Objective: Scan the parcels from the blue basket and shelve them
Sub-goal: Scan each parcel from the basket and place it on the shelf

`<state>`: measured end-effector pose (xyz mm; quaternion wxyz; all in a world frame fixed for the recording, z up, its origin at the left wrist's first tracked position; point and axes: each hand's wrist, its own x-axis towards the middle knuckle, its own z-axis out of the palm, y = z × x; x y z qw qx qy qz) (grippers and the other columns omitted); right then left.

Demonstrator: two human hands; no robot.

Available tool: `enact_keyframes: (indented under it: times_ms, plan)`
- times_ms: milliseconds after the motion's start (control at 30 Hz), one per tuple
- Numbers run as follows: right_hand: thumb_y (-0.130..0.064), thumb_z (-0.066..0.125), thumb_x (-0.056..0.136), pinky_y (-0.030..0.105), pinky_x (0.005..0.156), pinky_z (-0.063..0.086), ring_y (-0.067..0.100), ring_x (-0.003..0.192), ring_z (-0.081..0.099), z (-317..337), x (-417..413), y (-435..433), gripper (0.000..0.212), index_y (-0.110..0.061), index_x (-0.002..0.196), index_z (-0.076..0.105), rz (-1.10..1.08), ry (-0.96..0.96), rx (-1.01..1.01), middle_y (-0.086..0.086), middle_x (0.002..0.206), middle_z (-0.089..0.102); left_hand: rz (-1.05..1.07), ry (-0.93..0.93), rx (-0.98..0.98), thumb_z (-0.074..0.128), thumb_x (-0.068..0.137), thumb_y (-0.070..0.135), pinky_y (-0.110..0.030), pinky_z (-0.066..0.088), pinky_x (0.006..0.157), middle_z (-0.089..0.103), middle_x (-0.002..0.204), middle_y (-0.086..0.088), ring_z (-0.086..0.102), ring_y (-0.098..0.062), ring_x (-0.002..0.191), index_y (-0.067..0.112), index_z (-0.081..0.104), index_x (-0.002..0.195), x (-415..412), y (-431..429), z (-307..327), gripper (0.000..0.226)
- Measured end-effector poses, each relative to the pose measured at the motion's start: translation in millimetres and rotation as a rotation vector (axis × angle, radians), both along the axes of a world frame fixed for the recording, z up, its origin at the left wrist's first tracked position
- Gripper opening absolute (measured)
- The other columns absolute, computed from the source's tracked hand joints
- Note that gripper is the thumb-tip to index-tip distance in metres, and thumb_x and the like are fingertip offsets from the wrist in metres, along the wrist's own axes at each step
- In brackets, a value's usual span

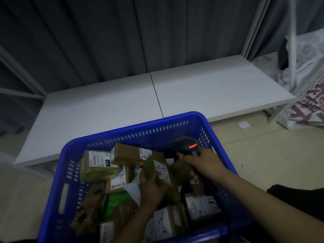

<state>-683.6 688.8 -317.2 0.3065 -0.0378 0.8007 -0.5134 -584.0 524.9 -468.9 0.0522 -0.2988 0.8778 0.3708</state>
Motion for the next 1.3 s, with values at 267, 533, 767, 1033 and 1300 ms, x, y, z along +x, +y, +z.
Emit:
enact_keyframes:
  times_ms: [267,533,767,1033,1300]
  plan:
    - [-0.029,0.079,0.077,0.034,0.081,0.057,0.021,0.086,0.071,-2.3,12.8,-9.0,0.034,-0.010,0.105,0.072,-0.047,-0.189,-0.189,0.008,0.094,0.074,0.399,0.365,0.521,0.069,0.070,0.036,-0.038,0.052,0.086,0.050,0.129,0.001,0.053,-0.018,0.111,0.031,0.043,0.134,1.3,-13.5,80.0,0.069]
    - [-0.021,0.067,0.089,0.047,0.101,0.048,0.027,0.100,0.070,9.6,16.7,-17.4,0.022,-0.014,0.109,0.071,-0.061,-0.246,-0.443,0.009,0.103,0.075,0.211,0.404,0.741,0.079,0.066,0.021,-0.041,0.055,0.092,0.062,0.127,0.006,0.061,-0.012,0.113,0.041,0.034,0.143,9.6,-30.9,114.4,0.092]
    - [-0.017,0.065,0.091,0.034,0.061,0.055,0.024,0.066,0.068,25.5,22.0,-25.4,0.015,-0.007,0.102,0.064,0.104,-0.072,-0.318,0.008,0.081,0.072,0.278,0.400,0.629,0.073,0.080,0.004,-0.032,0.053,0.083,0.052,0.132,0.006,0.055,-0.013,0.111,0.035,0.025,0.149,23.3,-63.3,124.3,0.090]
    - [-0.030,0.070,0.087,0.022,0.052,0.051,0.020,0.059,0.068,29.6,18.6,-24.5,0.022,-0.013,0.098,0.065,0.402,0.344,0.069,0.011,0.079,0.072,0.280,0.339,0.482,0.067,0.081,0.001,-0.032,0.056,0.077,0.060,0.121,0.008,0.060,-0.016,0.109,0.038,0.044,0.139,52.5,-115.0,131.3,0.072]
    - [-0.034,0.070,0.086,0.045,0.057,0.057,0.038,0.061,0.067,26.2,16.9,-24.6,0.026,-0.015,0.102,0.062,0.510,0.283,0.074,0.022,0.081,0.070,0.264,0.229,0.472,0.067,0.081,0.000,-0.024,0.056,0.068,0.058,0.117,0.009,0.059,-0.008,0.101,0.036,0.048,0.137,60.3,-121.1,128.3,0.069]
